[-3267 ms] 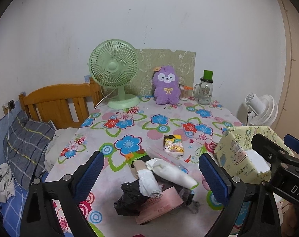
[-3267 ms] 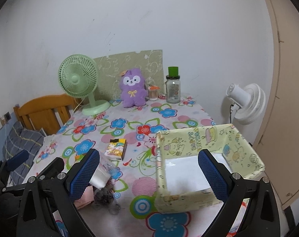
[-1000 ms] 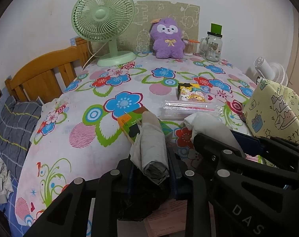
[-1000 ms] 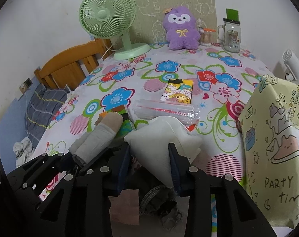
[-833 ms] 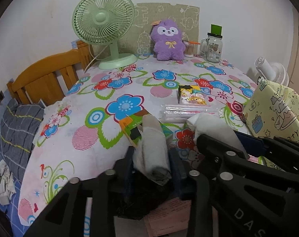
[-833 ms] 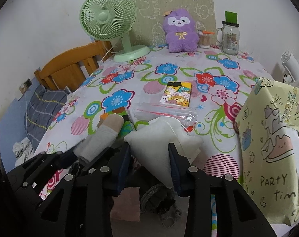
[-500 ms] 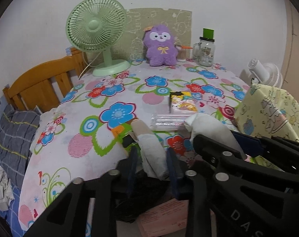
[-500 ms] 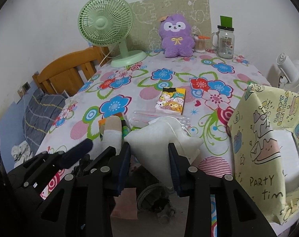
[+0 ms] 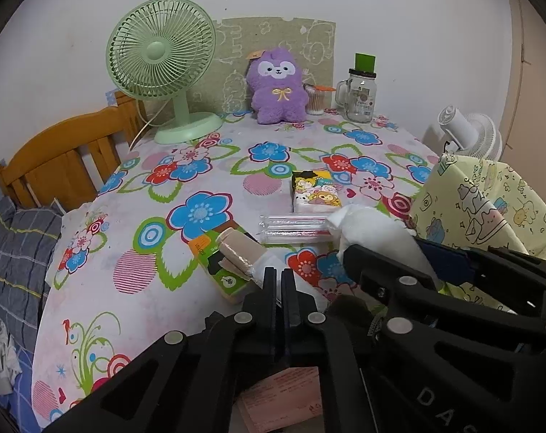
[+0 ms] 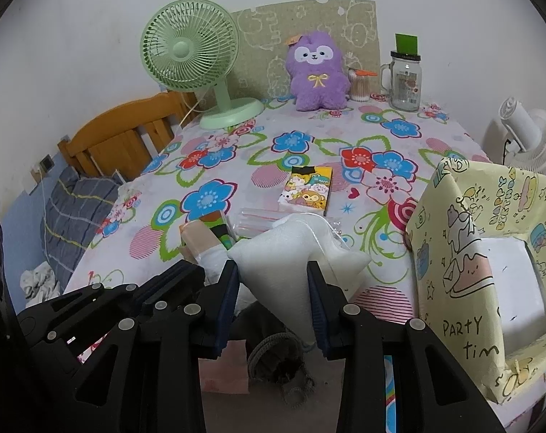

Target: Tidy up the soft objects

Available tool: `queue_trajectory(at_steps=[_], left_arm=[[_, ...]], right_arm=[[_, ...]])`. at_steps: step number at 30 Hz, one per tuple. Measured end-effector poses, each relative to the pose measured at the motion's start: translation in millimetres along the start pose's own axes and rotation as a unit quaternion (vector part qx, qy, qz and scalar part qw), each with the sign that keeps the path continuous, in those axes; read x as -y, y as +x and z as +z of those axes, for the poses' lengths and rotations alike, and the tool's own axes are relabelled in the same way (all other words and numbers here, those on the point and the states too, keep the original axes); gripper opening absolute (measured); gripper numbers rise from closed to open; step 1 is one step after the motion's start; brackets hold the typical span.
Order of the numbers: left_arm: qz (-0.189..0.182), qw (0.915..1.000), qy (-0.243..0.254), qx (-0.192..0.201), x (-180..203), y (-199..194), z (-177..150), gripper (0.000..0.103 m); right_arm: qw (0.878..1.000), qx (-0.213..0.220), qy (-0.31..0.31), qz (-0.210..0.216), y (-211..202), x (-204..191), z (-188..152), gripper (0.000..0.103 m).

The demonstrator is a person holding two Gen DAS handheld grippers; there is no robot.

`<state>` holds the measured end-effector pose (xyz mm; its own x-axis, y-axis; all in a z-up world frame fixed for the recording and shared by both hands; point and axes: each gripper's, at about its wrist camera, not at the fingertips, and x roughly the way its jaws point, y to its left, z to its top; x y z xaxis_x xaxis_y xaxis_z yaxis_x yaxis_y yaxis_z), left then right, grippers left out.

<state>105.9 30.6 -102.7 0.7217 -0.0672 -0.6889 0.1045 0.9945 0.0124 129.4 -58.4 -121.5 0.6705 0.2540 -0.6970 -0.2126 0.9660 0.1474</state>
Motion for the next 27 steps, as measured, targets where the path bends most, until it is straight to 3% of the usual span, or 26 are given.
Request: queue_trajectory(at_steps=[1, 2, 3, 5, 10, 23, 27], left_arm=[[0.003, 1.0, -0.004, -0.005, -1, 2, 0, 0.008], [0.004, 0.9999, -0.009, -0.01, -2, 4, 1, 0.026], [0.005, 0.9998, -0.015, -0.011, -4, 5, 1, 0.035], [0.006, 0.9998, -0.017, -0.011, -6, 6, 1, 0.037], [0.008, 0.9995, -0.025, -0.017, -11, 15, 4, 0.059], [-0.004, 0.9984, -0.029, -0.049, -6, 46, 7, 0.061], [-0.009, 0.9982, -0.029, -0.051, -4, 50, 6, 0.036]], right_arm=[[1.0, 0.0, 0.0, 0.0, 0, 0, 0, 0.04], [1.0, 0.001, -0.001, 0.0, 0, 0, 1, 0.04], [1.0, 0.001, -0.001, -0.002, 0, 0, 1, 0.04], [1.0, 0.002, 0.0, -0.006, 1, 1, 2, 0.04], [1.0, 0.0, 0.006, -0.014, 7, 5, 5, 0.04], [1.0, -0.022, 0.01, -0.016, 28, 11, 6, 0.04], [0.999, -0.028, 0.015, -0.014, 32, 13, 5, 0.039]])
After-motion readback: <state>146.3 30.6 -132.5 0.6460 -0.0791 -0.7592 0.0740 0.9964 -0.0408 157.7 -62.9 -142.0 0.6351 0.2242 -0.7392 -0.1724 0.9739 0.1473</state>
